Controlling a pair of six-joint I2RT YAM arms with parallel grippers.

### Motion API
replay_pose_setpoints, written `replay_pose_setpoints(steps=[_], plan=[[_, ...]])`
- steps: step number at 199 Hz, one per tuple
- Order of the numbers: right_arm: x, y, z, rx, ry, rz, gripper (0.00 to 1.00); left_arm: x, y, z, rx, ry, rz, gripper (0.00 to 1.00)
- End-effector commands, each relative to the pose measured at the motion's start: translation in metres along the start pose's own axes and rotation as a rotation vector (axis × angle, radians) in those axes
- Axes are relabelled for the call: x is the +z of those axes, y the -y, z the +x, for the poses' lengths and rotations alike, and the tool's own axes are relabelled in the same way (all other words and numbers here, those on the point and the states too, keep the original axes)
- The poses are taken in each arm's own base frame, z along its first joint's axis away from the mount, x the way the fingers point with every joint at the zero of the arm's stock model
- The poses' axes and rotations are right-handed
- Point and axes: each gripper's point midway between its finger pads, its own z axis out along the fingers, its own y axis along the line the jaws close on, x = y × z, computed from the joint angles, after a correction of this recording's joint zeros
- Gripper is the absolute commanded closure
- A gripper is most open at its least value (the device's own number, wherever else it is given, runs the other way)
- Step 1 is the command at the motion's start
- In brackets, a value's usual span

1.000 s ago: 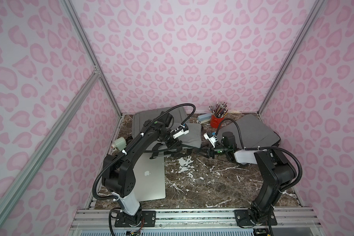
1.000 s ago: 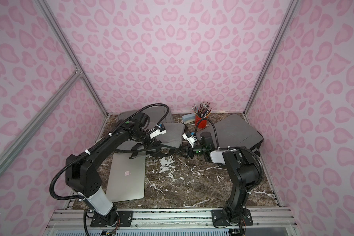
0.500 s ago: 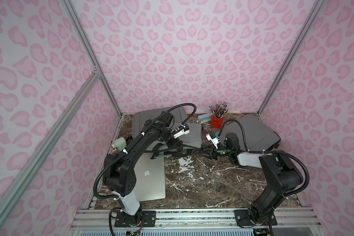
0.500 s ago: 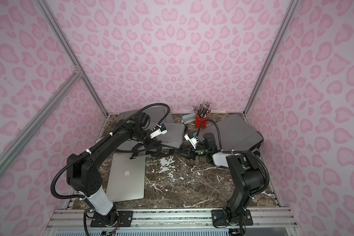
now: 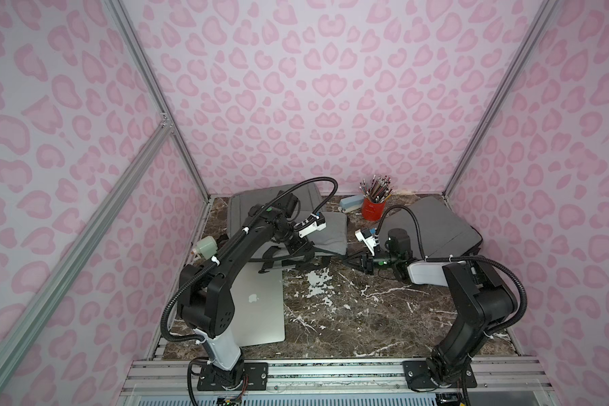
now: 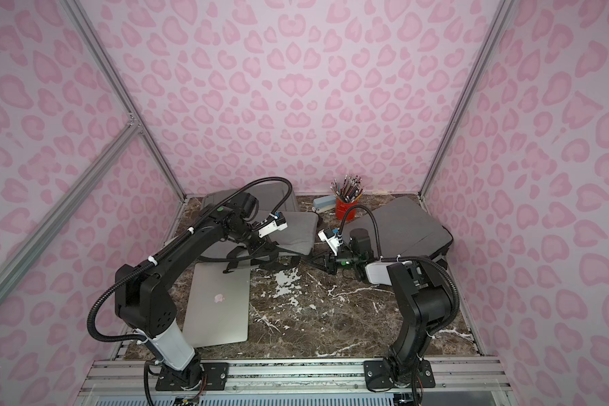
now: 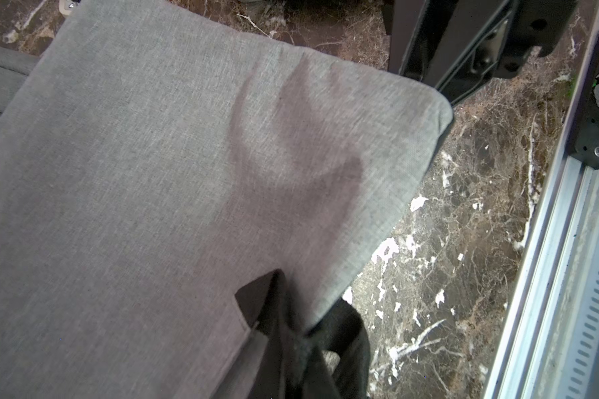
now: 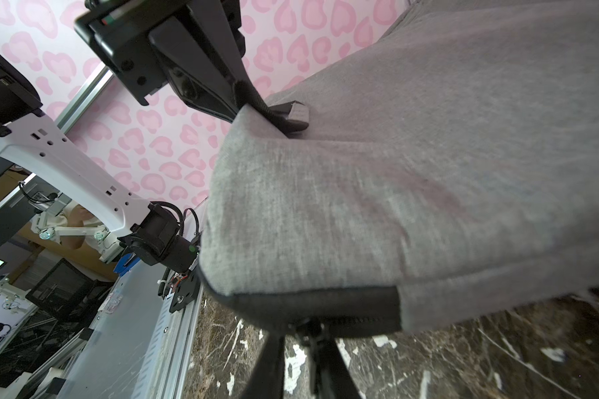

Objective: Open the zippered laptop bag and take out the laptop
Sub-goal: Unzip the zipper on the zippered laptop bag.

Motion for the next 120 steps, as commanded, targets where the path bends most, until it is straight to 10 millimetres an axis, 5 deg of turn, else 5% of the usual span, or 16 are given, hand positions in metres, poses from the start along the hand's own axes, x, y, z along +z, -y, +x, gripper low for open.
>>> replay_pose_setpoints(steps=[1,120], plan=[[-0.002,-0.002,-0.007,-0.047,0.025,-0.001,0.96,-0.002,-0.003,-0.007,0.001,0.020,-0.007,0.98],[0.013,-0.007,0.013,-0.156,-0.112,0.267,1.00,0.004,-0.019,-0.016,-0.103,0.060,-0.069,0.98]])
